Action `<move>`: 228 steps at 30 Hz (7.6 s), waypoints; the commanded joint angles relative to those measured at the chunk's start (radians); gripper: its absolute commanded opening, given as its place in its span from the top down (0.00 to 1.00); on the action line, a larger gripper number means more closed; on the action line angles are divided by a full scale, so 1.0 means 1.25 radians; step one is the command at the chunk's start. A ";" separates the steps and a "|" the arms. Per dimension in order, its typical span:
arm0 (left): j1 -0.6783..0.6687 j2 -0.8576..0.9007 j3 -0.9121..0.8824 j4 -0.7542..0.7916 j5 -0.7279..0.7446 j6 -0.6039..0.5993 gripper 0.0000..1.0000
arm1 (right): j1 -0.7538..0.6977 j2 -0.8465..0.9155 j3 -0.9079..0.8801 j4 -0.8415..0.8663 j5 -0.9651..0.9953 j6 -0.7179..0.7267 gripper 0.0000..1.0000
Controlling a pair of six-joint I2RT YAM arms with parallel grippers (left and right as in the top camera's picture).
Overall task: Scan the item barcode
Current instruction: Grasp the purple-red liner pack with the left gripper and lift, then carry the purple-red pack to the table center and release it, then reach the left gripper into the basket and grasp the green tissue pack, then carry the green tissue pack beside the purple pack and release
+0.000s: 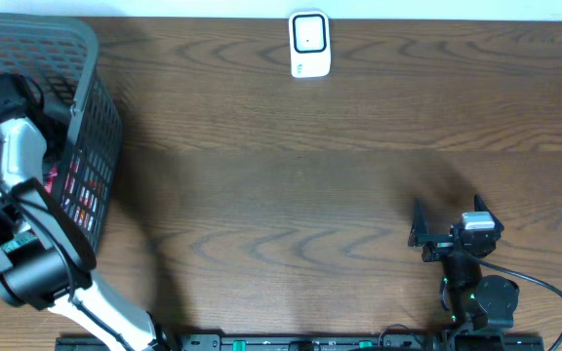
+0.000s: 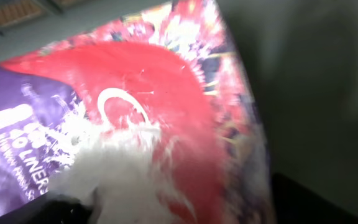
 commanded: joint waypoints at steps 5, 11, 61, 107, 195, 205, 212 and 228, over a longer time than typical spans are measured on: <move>-0.001 0.077 0.005 -0.047 -0.004 0.081 0.67 | -0.008 -0.004 -0.001 -0.003 0.001 -0.013 0.01; 0.003 0.018 0.008 -0.062 -0.007 0.081 0.93 | -0.008 -0.004 -0.001 -0.003 0.001 -0.013 0.01; -0.837 -0.124 -0.013 0.114 0.231 0.154 0.18 | -0.008 -0.004 -0.001 -0.003 0.001 -0.013 0.01; 0.080 -0.158 -0.025 -0.300 -0.321 -0.231 0.04 | -0.008 -0.004 -0.001 -0.003 0.001 -0.013 0.01; -0.850 -0.065 0.172 0.015 0.227 -0.026 0.93 | -0.008 -0.004 -0.001 -0.003 0.001 -0.013 0.01; -0.912 0.103 0.172 0.119 0.227 -0.026 0.83 | -0.008 -0.004 -0.001 -0.003 0.001 -0.013 0.01; -0.911 0.091 0.173 0.125 0.267 -0.025 0.43 | -0.008 -0.004 -0.001 -0.003 0.001 -0.013 0.01; -0.638 -0.390 0.172 -0.024 0.135 0.065 0.39 | -0.008 -0.004 -0.001 -0.003 0.001 -0.013 0.01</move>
